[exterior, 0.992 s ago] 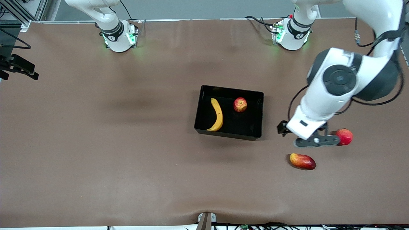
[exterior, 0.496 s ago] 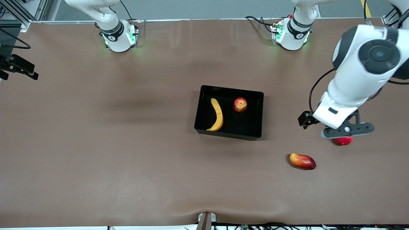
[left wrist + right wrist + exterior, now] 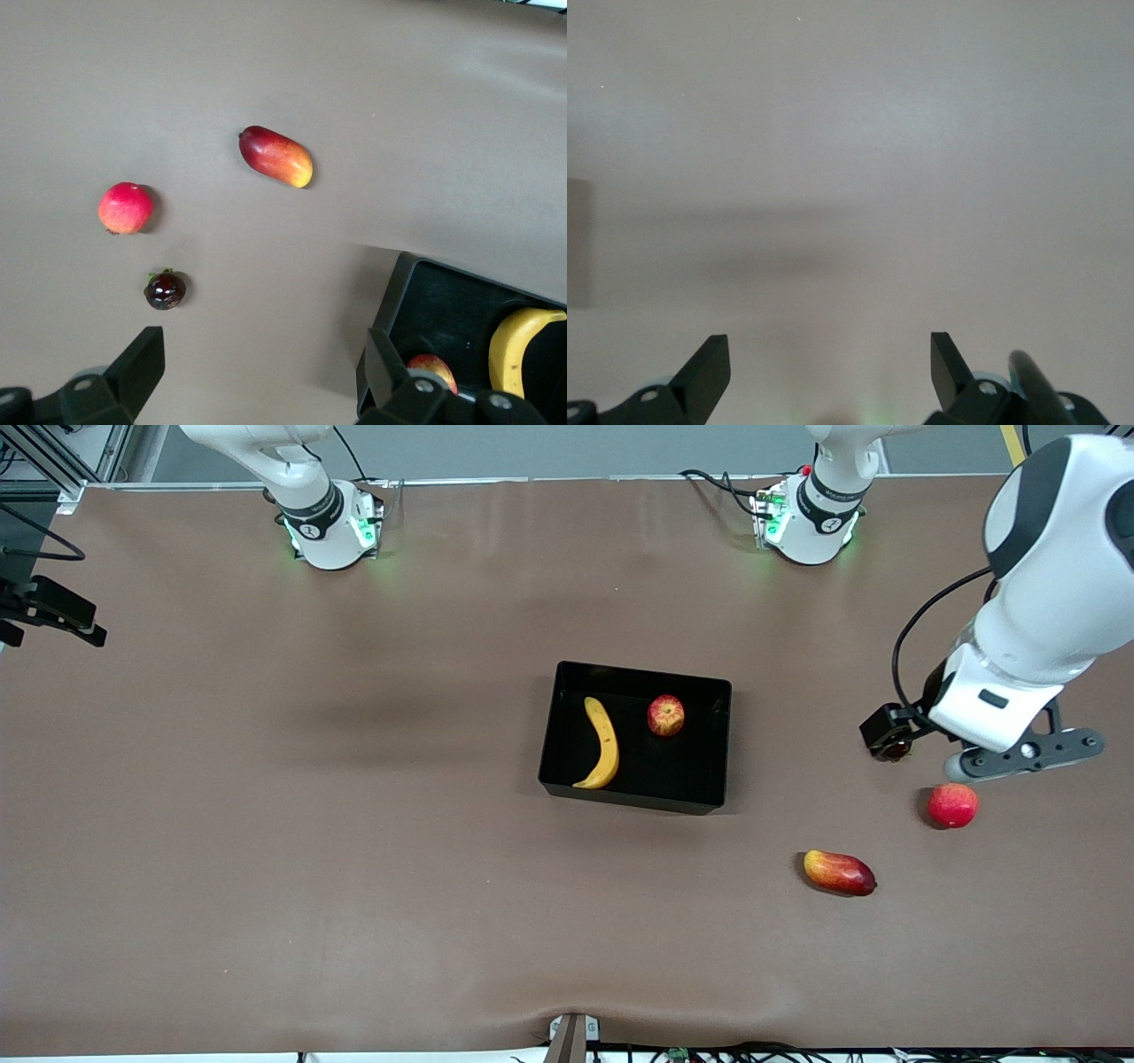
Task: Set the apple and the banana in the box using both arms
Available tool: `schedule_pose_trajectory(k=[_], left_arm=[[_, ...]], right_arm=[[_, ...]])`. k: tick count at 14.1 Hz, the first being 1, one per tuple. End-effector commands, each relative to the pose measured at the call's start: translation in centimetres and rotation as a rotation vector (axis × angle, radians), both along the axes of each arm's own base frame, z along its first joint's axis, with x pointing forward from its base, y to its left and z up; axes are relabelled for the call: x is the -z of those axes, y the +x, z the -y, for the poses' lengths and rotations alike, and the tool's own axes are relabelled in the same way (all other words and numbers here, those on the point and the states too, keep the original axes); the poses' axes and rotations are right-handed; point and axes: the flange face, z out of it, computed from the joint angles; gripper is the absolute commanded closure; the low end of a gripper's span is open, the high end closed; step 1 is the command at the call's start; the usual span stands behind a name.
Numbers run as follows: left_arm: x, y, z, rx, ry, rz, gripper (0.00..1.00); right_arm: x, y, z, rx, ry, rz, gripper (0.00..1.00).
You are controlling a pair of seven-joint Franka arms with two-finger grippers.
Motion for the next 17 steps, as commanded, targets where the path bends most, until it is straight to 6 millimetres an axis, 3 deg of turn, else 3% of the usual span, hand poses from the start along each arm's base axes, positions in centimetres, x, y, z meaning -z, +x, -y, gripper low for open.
schedule_pose_trajectory(k=[1, 6, 9, 11, 17], left_arm=[[-2.1, -2.1, 0.0, 0.011, 0.007, 0.001, 0.0], [-4.6, -4.2, 0.2, 0.093, 0.035, 0.004, 0.0], [-5.9, -5.9, -1.2, 0.112, -0.026, -0.016, 0.0], [-6.1, -7.7, -1.2, 0.119, -0.052, -0.039, 0.0], [-6.3, -10.5, -0.7, 0.131, -0.042, -0.045, 0.0]], right_arm=[[-0.5, -0.7, 0.3, 0.002, 0.022, 0.011, 0.0], [-0.5, -0.8, 0.4, 0.005, 0.022, 0.009, 0.0], [-0.5, -0.8, 0.4, 0.005, 0.022, 0.011, 0.0], [-0.5, -0.7, 0.4, 0.004, 0.022, 0.011, 0.0], [-0.5, -0.7, 0.4, 0.004, 0.022, 0.011, 0.0]])
